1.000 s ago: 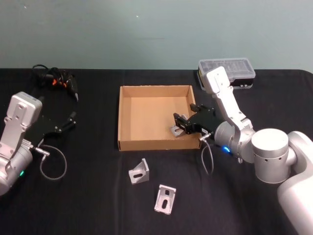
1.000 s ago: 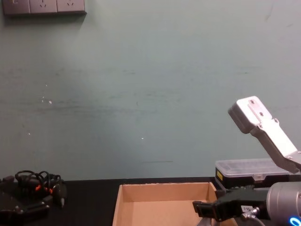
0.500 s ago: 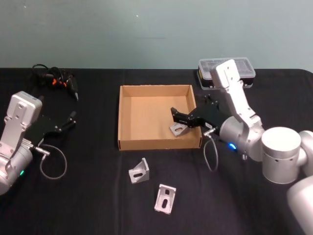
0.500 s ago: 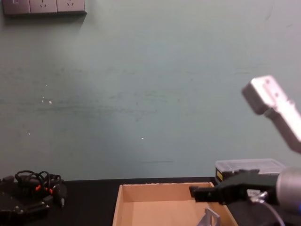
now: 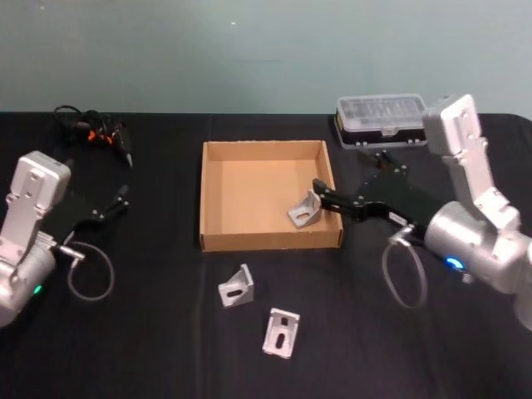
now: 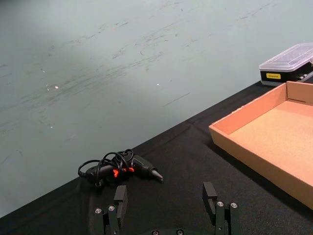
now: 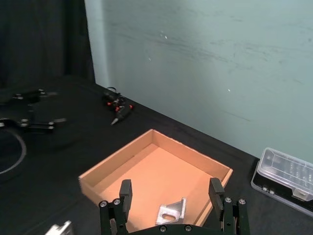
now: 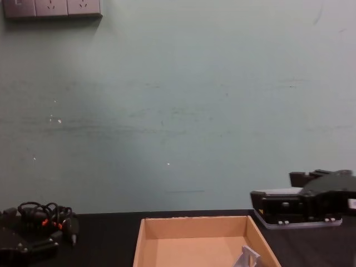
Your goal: Use one hand to pick up the angle iron from the table and place it into the box.
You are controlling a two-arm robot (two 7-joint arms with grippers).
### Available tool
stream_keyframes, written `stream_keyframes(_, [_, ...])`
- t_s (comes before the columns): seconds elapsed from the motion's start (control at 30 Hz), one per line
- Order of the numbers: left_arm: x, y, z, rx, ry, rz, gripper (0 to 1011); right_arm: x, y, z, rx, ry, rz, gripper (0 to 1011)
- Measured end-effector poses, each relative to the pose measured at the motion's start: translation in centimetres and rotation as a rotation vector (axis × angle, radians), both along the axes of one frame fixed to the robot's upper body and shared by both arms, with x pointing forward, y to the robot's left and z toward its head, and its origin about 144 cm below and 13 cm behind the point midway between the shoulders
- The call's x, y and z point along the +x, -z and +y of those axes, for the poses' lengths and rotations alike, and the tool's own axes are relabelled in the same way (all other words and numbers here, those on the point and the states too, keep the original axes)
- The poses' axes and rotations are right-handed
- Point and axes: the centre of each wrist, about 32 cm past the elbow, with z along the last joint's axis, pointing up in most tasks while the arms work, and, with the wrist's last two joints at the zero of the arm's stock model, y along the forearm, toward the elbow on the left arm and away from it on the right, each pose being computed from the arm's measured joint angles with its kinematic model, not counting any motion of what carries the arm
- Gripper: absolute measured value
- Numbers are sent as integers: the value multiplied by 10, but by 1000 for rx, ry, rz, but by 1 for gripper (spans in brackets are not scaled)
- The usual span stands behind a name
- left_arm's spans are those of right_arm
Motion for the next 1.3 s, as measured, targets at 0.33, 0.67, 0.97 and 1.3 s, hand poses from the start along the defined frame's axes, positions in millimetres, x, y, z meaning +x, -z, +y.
stream_keyframes(0.33, [0, 0, 0, 0, 0, 0, 1011, -38, -5, -17, 29, -72, 4, 1002])
stream_keyframes(0.67, [0, 0, 0, 0, 0, 0, 1011, -52, -5, -27, 10, -198, 43, 1002])
stream_keyframes(0.97, [0, 0, 0, 0, 0, 0, 1011, -50, 4, -27, -85, -318, 90, 1003])
stream_keyframes(1.3, [0, 0, 0, 0, 0, 0, 1011, -45, 20, -14, -168, -427, 158, 1002])
